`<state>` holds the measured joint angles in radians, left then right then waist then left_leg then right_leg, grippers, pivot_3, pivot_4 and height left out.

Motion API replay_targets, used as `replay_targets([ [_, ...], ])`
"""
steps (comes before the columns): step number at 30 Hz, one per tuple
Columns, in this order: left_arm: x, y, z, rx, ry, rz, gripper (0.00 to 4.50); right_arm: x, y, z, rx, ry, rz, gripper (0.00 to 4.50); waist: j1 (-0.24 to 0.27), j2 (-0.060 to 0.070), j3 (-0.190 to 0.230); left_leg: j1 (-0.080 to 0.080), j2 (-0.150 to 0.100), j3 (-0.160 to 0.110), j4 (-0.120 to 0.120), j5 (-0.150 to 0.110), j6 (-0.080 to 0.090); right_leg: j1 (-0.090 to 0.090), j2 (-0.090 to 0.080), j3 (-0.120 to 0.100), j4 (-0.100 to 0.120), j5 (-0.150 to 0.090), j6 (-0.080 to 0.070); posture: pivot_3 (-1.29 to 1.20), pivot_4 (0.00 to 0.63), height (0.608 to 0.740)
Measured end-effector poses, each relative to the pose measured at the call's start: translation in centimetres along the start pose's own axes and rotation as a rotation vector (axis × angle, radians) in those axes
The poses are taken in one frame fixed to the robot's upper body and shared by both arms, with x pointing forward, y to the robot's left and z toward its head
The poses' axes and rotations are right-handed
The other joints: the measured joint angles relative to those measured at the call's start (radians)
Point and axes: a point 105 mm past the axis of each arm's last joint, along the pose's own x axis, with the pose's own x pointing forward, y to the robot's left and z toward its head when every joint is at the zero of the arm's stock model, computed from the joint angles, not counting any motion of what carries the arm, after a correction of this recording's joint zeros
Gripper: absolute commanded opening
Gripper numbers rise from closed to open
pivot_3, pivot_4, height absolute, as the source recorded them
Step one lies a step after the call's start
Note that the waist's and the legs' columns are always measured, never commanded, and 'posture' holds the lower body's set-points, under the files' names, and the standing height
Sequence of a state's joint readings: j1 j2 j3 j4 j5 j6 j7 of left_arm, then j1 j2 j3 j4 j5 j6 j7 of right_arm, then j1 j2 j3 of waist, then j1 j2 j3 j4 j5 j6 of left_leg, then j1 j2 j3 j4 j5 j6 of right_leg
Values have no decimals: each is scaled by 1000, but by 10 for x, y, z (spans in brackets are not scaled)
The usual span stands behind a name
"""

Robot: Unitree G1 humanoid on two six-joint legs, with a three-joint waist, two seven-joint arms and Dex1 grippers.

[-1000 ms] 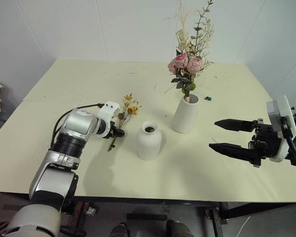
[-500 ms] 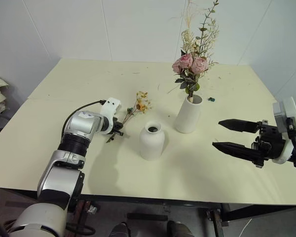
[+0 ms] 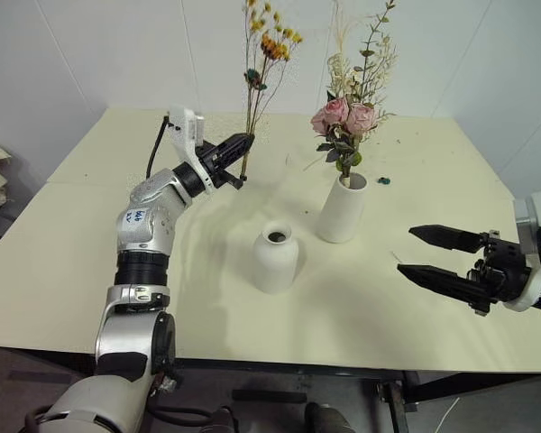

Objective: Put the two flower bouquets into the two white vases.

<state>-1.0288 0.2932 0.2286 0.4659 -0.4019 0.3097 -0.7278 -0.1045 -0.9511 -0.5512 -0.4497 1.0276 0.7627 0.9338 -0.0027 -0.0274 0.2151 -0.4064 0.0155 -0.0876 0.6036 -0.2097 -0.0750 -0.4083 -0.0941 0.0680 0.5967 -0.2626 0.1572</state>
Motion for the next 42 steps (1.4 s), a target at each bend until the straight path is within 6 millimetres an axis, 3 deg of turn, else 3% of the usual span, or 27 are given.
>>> replay_targets([
  [4, -5, -13, 10, -28, -96, -109, 32, 1, 1, 0, -5, -4, -2, 4500, 1, 0, 0, -1, 0, 0, 1, 0, 0, 1, 0, 0, -1, 1, 0, 0, 150, 740],
  [9, -12, -34, 42, -136, -382, -281, 32, 2, 2, 2, -14, -13, -4, 4500, 2, 0, 0, 0, 0, 0, 3, 0, 1, 2, 0, 0, -2, 1, 0, 0, 150, 740],
  [14, -20, -49, 22, -200, -362, -386, 32, 2, 1, 3, -23, -22, -12, 4500, 0, 0, 0, 0, 0, 0, 4, -1, 1, 3, 0, 1, -2, 1, 0, 0, 150, 740],
  [18, -23, -72, 3, -283, -279, -517, 32, 3, 1, 3, -22, -27, -15, 4500, 1, 0, 0, 0, 0, 0, 6, -1, 1, 3, 0, 1, -2, 1, 0, 0, 150, 740],
  [23, -23, -85, -2, -301, -236, -583, 32, 3, 5, -1, -12, -18, -14, 4500, 0, 0, 0, 1, 0, 0, 7, -1, 2, 6, 0, 1, -4, -1, -5, 0, 150, 740],
  [28, -31, -86, -22, -305, -175, -580, 32, 3, 9, -6, 11, -22, -11, 4500, 1, 0, 0, 1, 0, 0, 8, -1, 2, 8, 0, 1, -6, -2, -10, 0, 150, 740],
  [42, -29, -71, -38, -293, -154, -512, 32, 2, 12, -6, 6, -30, -15, 4500, 2, 0, 0, 1, 0, 0, 8, -1, 3, 11, 0, 1, -11, -3, -13, 0, 150, 740],
])
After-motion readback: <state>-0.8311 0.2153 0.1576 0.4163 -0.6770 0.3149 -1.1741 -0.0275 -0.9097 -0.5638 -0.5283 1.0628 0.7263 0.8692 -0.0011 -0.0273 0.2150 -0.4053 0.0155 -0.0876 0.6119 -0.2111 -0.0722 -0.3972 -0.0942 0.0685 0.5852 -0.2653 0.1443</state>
